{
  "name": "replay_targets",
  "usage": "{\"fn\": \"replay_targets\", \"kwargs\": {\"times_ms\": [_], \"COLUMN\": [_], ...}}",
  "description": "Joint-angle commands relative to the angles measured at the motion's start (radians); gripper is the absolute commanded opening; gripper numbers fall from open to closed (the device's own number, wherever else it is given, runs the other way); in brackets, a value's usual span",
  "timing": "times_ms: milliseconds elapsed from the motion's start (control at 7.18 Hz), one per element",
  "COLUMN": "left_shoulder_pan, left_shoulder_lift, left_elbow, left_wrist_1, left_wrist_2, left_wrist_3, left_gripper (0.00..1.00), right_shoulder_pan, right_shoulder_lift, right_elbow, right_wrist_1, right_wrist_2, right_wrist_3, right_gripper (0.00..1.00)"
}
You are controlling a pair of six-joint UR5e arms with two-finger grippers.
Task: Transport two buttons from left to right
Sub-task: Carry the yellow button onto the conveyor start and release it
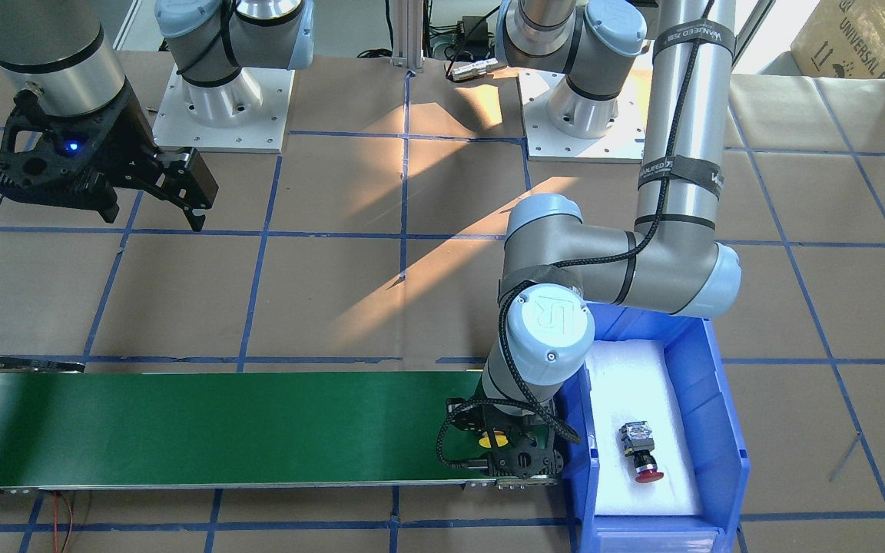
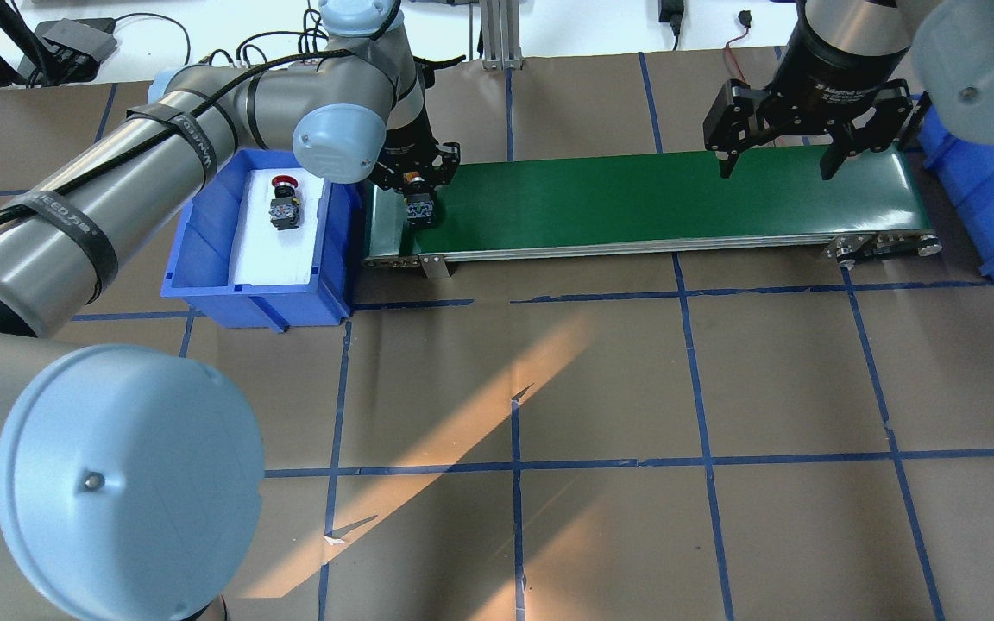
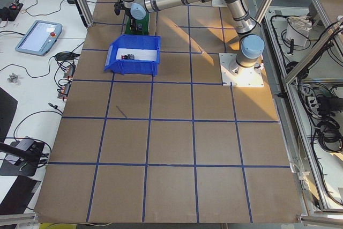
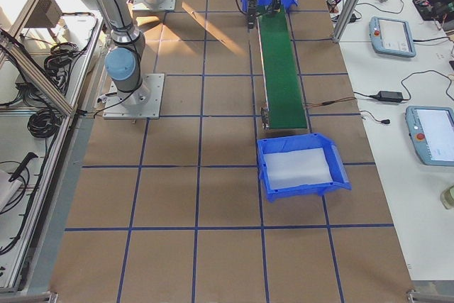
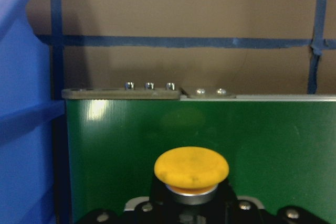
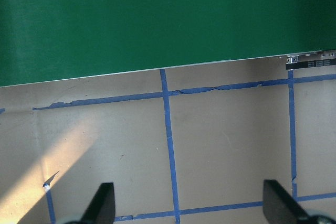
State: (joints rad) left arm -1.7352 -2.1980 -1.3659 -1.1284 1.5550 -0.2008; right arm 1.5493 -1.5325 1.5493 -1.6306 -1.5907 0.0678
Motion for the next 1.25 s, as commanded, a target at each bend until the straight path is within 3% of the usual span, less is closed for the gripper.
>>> {"fn": "replay_targets", "kwargs": {"times_ms": [0, 418, 696, 974, 1114], "left_shoulder_pan": [0.002, 0.02, 0.144, 0.259, 0.293], "left_shoulder_lift": [0.007, 0.105, 0.196, 0.207, 0.186], "left_elbow": [-0.021, -0.012, -0.018, -0.047, -0.05], "left_wrist_1": [0.027, -0.048, -0.111, -0.106, -0.094], "left_wrist_2": [0.0, 0.005, 0.007, 0.008, 0.008], "left_wrist_3": [-0.005, 0.01, 0.053, 0.264, 0.282], "left_gripper": [0.98, 1.0, 1.0, 0.97, 0.96], "right_shoulder_pan": [0.0, 0.0, 0.0, 0.0, 0.0], "right_shoulder_lift": [0.0, 0.0, 0.0, -0.003, -0.003], "right_elbow": [0.0, 0.0, 0.002, 0.024, 0.032], "right_wrist_1": [0.0, 0.0, 0.002, -0.003, -0.029], "right_wrist_2": [0.0, 0.0, 0.002, 0.0, 0.0], "right_wrist_3": [0.001, 0.004, 0.007, 0.012, 0.012], "right_gripper": [1.0, 1.0, 1.0, 1.0, 1.0]}}
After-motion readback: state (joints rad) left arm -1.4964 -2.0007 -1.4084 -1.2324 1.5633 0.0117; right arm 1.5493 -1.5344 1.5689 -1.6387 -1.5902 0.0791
